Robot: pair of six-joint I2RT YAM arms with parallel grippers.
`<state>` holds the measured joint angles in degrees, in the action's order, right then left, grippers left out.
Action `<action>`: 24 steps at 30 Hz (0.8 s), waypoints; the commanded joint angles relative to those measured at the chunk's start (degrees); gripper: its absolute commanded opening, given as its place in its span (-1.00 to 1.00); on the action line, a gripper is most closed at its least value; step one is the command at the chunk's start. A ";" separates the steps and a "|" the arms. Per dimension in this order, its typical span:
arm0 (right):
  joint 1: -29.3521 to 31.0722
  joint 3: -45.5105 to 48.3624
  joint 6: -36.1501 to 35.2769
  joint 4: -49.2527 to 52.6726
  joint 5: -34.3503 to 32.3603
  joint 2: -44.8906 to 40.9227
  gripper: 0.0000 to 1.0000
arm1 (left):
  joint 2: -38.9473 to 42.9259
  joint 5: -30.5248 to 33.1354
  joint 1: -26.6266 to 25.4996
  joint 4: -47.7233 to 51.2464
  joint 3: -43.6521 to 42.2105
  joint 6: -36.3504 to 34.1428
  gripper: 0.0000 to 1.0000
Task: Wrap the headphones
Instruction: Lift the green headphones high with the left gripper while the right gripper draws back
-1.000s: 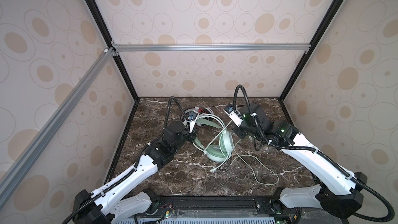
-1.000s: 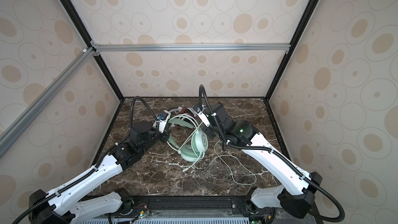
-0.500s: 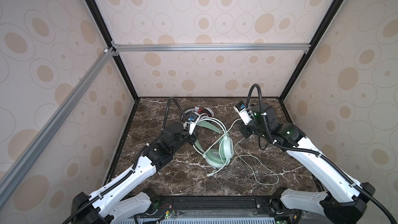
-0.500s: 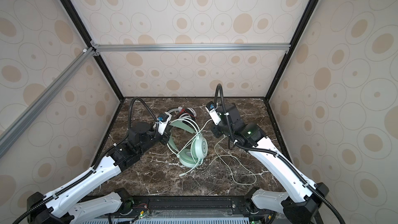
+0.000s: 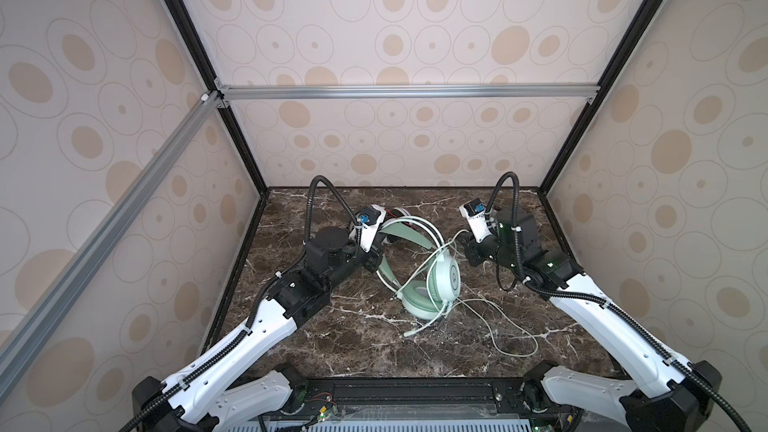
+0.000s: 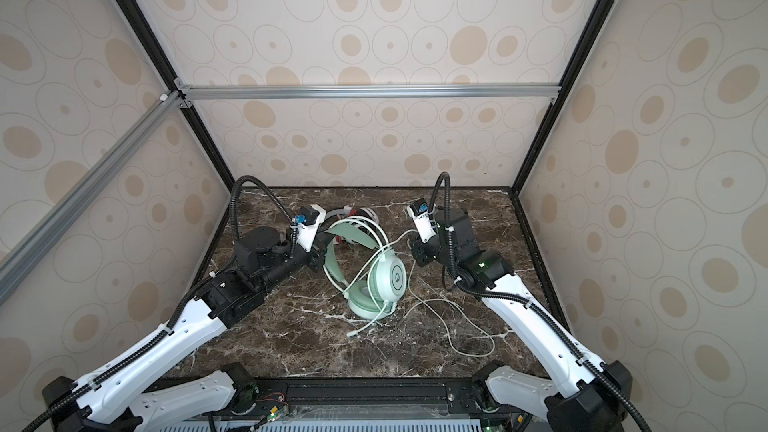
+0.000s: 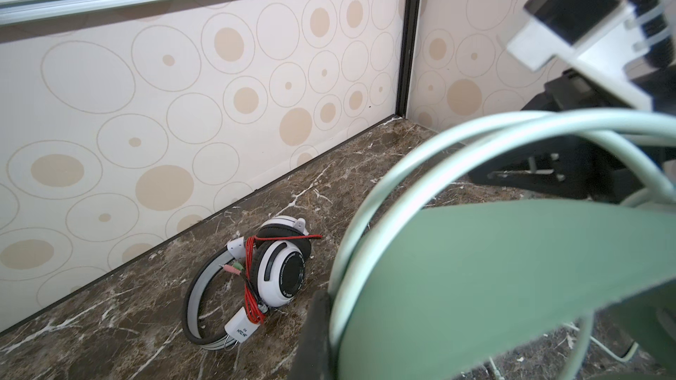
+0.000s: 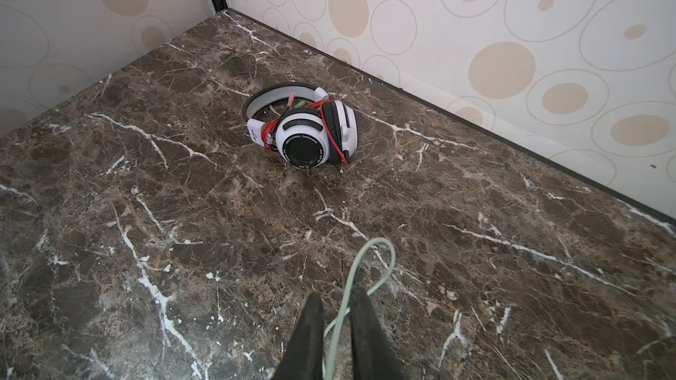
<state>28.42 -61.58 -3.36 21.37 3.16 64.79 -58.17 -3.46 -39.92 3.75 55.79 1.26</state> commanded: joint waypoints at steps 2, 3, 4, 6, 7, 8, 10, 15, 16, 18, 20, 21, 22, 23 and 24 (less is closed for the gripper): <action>-2.01 3.14 3.33 -8.69 4.99 -1.06 -0.66 | 1.63 -4.29 -0.16 -6.06 5.14 6.28 -1.00; -2.24 4.03 4.00 -10.02 5.77 -1.38 -0.66 | 1.66 -4.74 -0.22 -6.45 5.58 6.99 -1.00; -2.49 4.58 4.57 -11.28 6.33 -1.51 -0.67 | 1.65 -5.22 -0.26 -6.86 5.94 7.47 -1.00; -3.02 5.43 5.51 -13.44 7.49 -1.51 -0.72 | 1.74 -6.55 -0.20 -7.95 6.71 8.69 -1.00; -3.16 5.58 5.90 -14.07 7.89 -1.19 -0.74 | 1.67 -7.08 -0.25 -8.21 7.15 9.20 -1.00; -3.14 5.63 6.04 -14.54 8.40 -0.92 -0.77 | 1.61 -7.54 -0.19 -8.32 7.67 9.65 -1.00; -3.15 5.92 6.41 -15.73 9.46 -0.61 -0.78 | 1.49 -8.05 -0.17 -8.51 8.49 10.36 -1.00; -3.16 8.84 7.45 -21.37 12.25 -0.91 -0.71 | 1.24 -9.34 -0.18 -9.32 9.60 12.08 -1.00; -3.24 9.56 7.85 -22.77 12.89 -0.98 -0.69 | 1.19 -9.50 -0.30 -9.45 9.85 12.52 -1.00; -3.27 10.85 8.84 -25.55 13.90 -0.67 -0.66 | 1.22 -10.08 -0.23 -10.49 9.82 13.43 -1.00; -3.13 11.54 9.98 -27.45 14.77 0.11 -0.66 | 1.17 -10.63 -0.25 -11.50 9.93 14.51 -1.00; -3.13 11.95 10.52 -28.72 15.22 0.64 -0.65 | 1.13 -10.82 -0.23 -11.98 10.02 14.98 -1.00; -3.20 12.24 10.96 -29.62 15.73 1.17 -0.65 | 0.97 -10.95 -0.17 -12.35 10.09 15.37 -1.00; -3.18 12.59 11.63 -30.50 16.27 1.74 -0.63 | 0.89 -11.03 -0.28 -12.86 10.20 15.86 -1.00; -3.11 12.91 12.20 -31.38 16.91 2.38 -0.62 | 0.87 -11.20 -0.27 -13.35 10.30 16.42 -1.00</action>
<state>25.56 -49.71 6.24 -4.45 17.37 65.73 -58.17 -12.73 -39.92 -2.15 62.08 12.67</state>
